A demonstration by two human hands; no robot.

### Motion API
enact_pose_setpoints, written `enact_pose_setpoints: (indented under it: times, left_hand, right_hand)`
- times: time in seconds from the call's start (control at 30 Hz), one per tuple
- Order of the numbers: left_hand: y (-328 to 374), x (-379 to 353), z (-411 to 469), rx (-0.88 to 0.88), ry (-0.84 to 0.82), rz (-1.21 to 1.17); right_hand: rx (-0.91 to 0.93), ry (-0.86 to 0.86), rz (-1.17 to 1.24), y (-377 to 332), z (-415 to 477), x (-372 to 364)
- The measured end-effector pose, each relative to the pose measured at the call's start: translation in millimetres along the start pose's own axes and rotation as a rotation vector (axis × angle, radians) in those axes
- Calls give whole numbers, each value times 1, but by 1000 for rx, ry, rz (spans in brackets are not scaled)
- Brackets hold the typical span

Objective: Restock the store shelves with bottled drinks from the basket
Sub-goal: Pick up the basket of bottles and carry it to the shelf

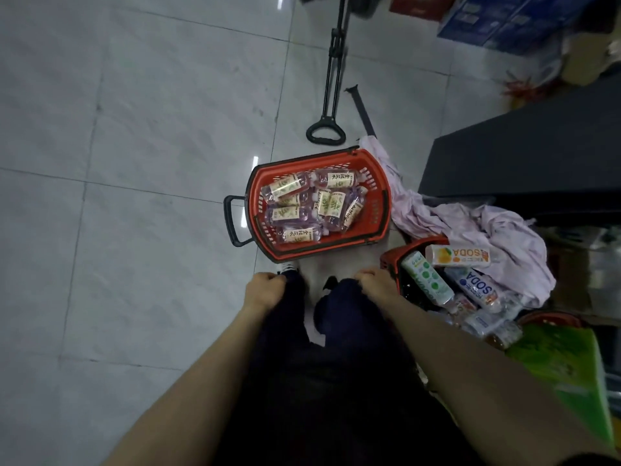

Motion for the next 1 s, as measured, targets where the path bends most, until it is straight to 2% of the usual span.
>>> enact_pose_setpoints:
  times: [0.13, 0.27, 0.37, 0.47, 0.57, 0.63, 0.7, 0.83, 1.0]
  left_hand:
    - [30, 26, 33, 146, -15, -323]
    - [56, 45, 91, 145, -26, -262]
    - [66, 59, 143, 131, 56, -256]
    - [78, 66, 193, 152, 116, -248]
    - [73, 67, 251, 195, 226, -201]
    - [58, 66, 295, 220, 261, -120]
    - [46, 59, 330, 252, 246, -147]
    - [56, 37, 344, 243, 216, -220]
    - [55, 22, 361, 228, 210, -332]
  right_hand:
    - [-16, 57, 12, -15, 53, 22]
    - [73, 59, -123, -48, 97, 55]
    - [96, 86, -175, -49, 165, 75]
    - [14, 111, -152, -52, 222, 86]
    - [26, 170, -96, -55, 276, 92]
    - [-62, 143, -125, -48, 308, 88]
    - [-139, 152, -115, -34, 345, 82]
    - [-89, 250, -49, -40, 375, 76]
    - [-4, 280, 0, -51, 389, 76]
Point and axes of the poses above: each hand's wrist, its own z-axis towards the middle knuckle, its own x-axis out of the back of the hand, y = z × x, the point moved 3 cm from there along z, towards the middle knuckle, and after that the axes turned 2 degrees about x, right-handed, at the moved point
